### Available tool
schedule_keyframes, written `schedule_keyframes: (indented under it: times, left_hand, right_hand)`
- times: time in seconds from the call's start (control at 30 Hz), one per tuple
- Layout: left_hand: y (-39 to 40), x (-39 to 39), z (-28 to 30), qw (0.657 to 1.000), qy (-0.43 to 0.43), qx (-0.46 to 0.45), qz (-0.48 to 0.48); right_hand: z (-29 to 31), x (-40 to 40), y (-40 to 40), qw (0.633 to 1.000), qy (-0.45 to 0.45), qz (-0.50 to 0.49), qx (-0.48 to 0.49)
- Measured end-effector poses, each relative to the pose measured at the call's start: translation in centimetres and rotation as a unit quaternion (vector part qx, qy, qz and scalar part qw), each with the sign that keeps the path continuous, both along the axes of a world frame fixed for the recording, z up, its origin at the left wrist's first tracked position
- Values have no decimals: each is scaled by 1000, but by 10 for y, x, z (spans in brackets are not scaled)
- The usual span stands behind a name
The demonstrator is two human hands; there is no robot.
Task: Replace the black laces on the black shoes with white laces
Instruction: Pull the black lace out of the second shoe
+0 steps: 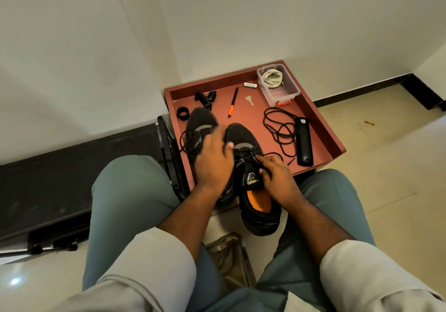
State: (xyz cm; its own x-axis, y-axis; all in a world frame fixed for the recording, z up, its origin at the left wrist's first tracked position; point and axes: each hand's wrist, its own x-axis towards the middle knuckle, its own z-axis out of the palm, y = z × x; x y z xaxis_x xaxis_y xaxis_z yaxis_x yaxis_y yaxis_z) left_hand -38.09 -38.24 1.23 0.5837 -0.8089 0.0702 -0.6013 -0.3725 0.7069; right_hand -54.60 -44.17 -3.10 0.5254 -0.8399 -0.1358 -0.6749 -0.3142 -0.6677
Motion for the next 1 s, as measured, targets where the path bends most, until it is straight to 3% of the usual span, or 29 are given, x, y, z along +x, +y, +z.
schedule_keyframes:
  times: [0.1,0.2,0.33,0.43,0.53,0.63,0.67,0.7,0.73,0.77,0.83,0.87,0.93,1.0]
  left_hand:
    - [-2,-18,-9,974,-115,118,-155]
    - [-2,-15,-18,971,-124,156,-132]
    - [-3,-16,-10,991,-74,53,-95]
    - [-4,-6,-2,994,48,-85,56]
    - [-9,30,0,925,162,-210,271]
    - [-11,68,5,778,327,-318,433]
    - [-9,75,6,749,347,-335,454]
    - [-7,77,10,748,335,-339,461]
    - [-5,75,14,777,291,-325,454]
    - [-4,70,18,827,234,-290,422]
    - [-3,47,21,935,147,-207,248]
    - [-5,34,20,972,119,-157,126]
    - [-4,6,11,994,30,-45,-91]
    - [-4,-15,-4,981,-35,49,-185]
  right_hand:
    - [1,1,1,1000,-3,2,0]
    - [2,0,3,1000,-10,-1,2]
    - [2,-1,1,1000,-9,0,11]
    - [2,-1,-1,1000,-10,0,15]
    - [1,1,-2,1000,-8,-2,16]
    - [1,1,-1,1000,-3,-4,23]
    - [1,1,-1,1000,-3,-5,25]
    - [1,0,-1,1000,-2,-6,26]
    - [1,0,-1,1000,-1,-7,25]
    - [1,0,-1,1000,1,-6,24]
    - [0,2,-1,1000,7,-4,24]
    - [0,3,-1,1000,9,-4,24]
    - [0,3,-1,1000,6,-6,23]
    - [1,2,0,1000,-3,-4,19]
